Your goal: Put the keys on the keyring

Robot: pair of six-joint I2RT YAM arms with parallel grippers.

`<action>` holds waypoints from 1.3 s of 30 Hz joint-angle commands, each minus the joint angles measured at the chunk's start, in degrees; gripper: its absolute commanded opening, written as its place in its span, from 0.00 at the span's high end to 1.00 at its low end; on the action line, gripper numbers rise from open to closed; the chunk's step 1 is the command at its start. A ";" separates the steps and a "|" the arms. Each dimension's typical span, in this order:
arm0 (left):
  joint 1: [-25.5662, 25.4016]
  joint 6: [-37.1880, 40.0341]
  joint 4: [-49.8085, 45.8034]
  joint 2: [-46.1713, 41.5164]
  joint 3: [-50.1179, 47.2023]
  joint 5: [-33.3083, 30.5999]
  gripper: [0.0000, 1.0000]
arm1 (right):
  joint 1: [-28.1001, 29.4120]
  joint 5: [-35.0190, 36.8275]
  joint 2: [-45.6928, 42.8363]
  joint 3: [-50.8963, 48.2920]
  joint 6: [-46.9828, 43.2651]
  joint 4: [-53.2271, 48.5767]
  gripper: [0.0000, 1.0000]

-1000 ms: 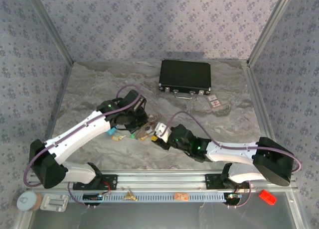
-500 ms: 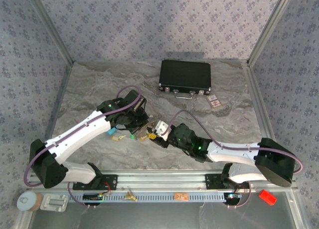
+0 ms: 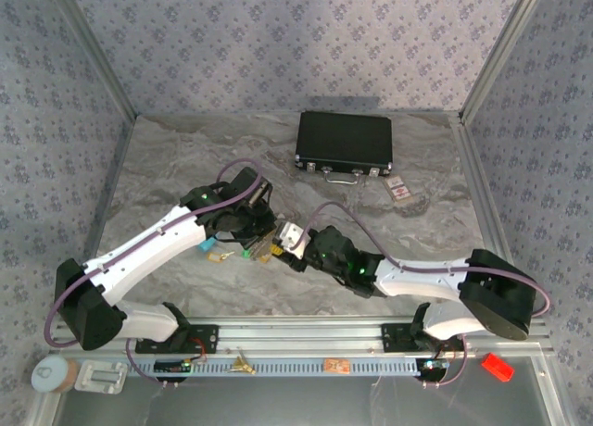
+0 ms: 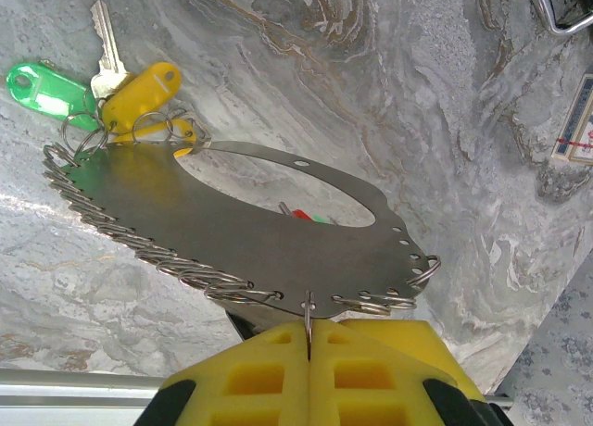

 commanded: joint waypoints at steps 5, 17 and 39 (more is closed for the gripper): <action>0.03 -2.21 -0.92 -1.88 0.72 0.66 1.00 | -0.54 -0.23 0.73 1.05 -0.87 -1.44 0.82; 0.07 -2.39 -1.04 -2.75 0.81 -0.30 1.00 | -0.71 0.16 1.17 -0.91 -0.10 -3.03 1.00; 0.02 -6.01 -0.84 -3.76 -1.00 -0.72 1.00 | -1.55 -3.94 -1.11 -4.31 0.08 2.13 0.69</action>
